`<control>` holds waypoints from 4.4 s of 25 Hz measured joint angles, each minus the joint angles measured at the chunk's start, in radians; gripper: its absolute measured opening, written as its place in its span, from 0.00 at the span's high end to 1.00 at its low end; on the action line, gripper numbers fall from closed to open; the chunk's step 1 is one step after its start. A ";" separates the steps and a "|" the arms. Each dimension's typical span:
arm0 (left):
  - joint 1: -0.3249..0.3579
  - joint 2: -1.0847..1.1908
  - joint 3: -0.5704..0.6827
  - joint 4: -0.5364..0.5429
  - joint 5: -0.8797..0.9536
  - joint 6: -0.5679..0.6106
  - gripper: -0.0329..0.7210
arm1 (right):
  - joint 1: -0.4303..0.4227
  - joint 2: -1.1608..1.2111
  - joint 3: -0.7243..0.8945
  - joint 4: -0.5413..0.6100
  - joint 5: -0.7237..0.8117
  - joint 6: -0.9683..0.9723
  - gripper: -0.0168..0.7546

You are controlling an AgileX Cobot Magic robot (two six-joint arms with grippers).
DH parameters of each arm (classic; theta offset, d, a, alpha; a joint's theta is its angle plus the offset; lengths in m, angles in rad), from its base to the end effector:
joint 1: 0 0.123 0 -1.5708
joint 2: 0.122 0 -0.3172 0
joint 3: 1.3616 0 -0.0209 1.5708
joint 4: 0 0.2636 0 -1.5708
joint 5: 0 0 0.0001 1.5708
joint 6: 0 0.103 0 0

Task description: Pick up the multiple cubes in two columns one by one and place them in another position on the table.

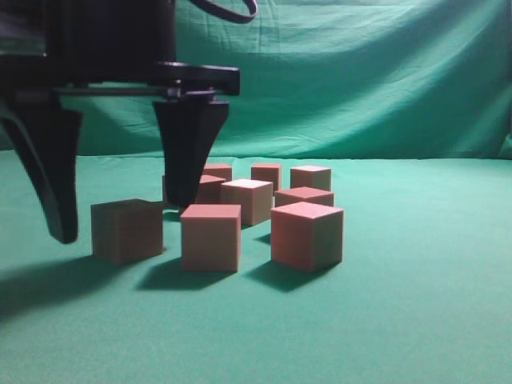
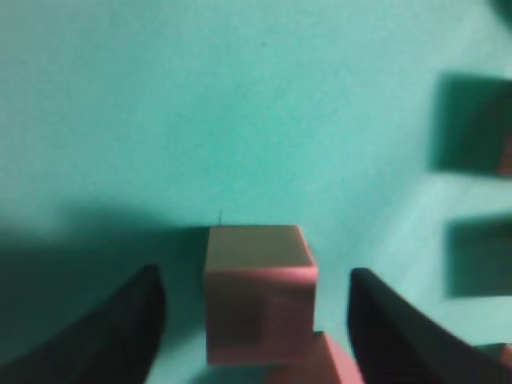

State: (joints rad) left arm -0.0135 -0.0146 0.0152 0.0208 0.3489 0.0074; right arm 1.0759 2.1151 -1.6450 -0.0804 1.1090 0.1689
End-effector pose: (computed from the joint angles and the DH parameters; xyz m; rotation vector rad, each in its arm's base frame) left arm 0.0449 0.0001 0.1738 0.0321 1.8328 0.0160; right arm 0.2233 0.3982 0.1908 -1.3744 2.7056 -0.0207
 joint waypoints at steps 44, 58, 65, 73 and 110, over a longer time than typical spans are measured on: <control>0.000 0.000 0.000 0.000 0.000 0.000 0.96 | 0.000 -0.910 -0.254 0.134 0.173 -0.247 0.98; 0.000 0.000 0.000 0.000 0.000 0.000 0.96 | -0.168 -1.381 0.422 0.078 -0.020 -0.259 0.98; 0.000 0.000 0.000 0.000 0.000 0.000 0.96 | -0.468 -1.623 0.870 0.153 -0.410 -0.259 0.98; 0.000 0.000 0.000 0.000 0.000 0.000 0.96 | -0.767 -1.905 1.232 0.204 -0.548 -0.259 0.98; 0.000 0.000 0.000 0.000 0.000 0.000 0.96 | -0.995 -2.128 1.666 0.126 -0.692 -0.263 0.98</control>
State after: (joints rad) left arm -0.0135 -0.0146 0.0152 0.0208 0.3489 0.0074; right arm 0.0807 -0.0128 0.0211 0.0456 0.4171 -0.0945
